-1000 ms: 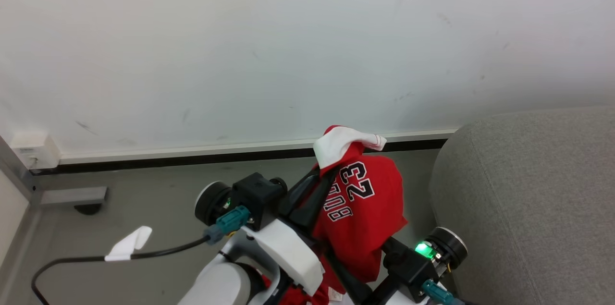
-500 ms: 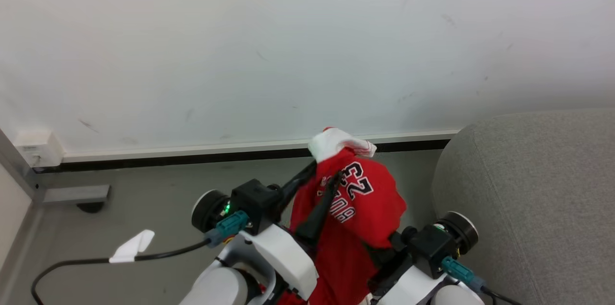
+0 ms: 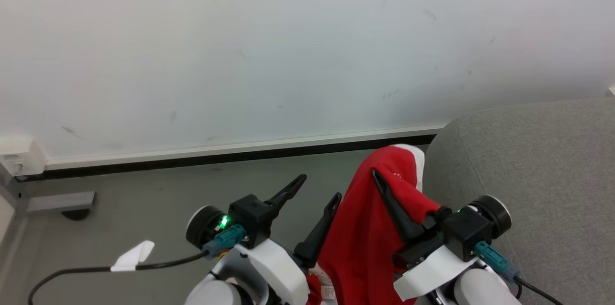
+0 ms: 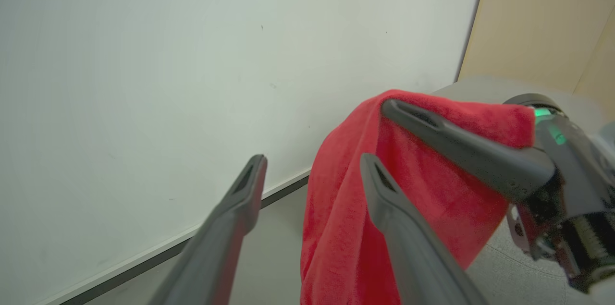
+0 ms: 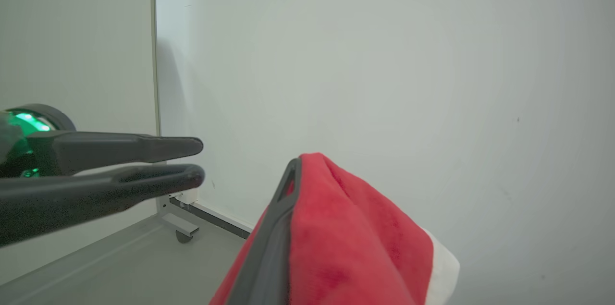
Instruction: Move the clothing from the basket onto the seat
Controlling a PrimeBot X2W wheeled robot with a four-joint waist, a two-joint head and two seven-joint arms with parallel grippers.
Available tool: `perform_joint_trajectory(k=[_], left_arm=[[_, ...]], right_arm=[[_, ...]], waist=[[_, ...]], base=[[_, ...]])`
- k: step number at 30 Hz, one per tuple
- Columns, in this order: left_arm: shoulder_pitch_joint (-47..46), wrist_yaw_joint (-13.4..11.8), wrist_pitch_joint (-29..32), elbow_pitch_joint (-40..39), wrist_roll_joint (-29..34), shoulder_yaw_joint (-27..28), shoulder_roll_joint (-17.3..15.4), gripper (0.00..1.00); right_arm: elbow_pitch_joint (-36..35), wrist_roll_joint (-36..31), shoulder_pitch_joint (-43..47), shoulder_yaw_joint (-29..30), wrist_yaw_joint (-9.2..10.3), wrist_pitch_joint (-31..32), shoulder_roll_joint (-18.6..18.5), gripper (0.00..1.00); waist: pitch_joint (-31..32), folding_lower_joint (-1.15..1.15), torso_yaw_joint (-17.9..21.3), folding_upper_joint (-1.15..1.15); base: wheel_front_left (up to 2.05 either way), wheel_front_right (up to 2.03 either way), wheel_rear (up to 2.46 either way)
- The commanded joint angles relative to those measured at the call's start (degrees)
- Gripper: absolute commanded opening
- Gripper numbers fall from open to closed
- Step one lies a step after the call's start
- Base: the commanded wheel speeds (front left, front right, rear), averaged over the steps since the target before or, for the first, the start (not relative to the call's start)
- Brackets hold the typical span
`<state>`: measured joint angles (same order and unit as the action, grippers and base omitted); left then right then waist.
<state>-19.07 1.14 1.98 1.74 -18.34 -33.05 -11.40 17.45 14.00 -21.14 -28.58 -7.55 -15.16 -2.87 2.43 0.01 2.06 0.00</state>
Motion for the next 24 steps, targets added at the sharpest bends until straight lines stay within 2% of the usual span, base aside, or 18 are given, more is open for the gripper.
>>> perform_joint_trajectory(k=[1,10,24], left_arm=[[0.8,-0.2,-0.4,0.2,-0.3,0.0,-0.3,1.00],[1.4,-0.6,-0.9,0.0,-0.9,-0.1,-0.3,1.00],[1.5,-0.7,-1.8,-1.3,-1.7,-1.3,0.4,1.00]], right_arm=[[-0.5,-0.5,-0.4,0.7,0.12,0.0,0.0,0.00],[-2.2,-2.5,-0.7,3.1,0.12,0.0,-0.5,0.00],[-5.0,-2.2,-1.3,6.4,0.13,0.0,-4.1,0.00]], waist=[[-0.1,-0.01,0.3,0.00],[-0.7,-0.01,4.2,0.00],[-3.1,-0.01,16.0,0.00]], base=[[0.00,0.00,0.00],[0.00,0.00,0.00],[0.00,0.00,0.00]])
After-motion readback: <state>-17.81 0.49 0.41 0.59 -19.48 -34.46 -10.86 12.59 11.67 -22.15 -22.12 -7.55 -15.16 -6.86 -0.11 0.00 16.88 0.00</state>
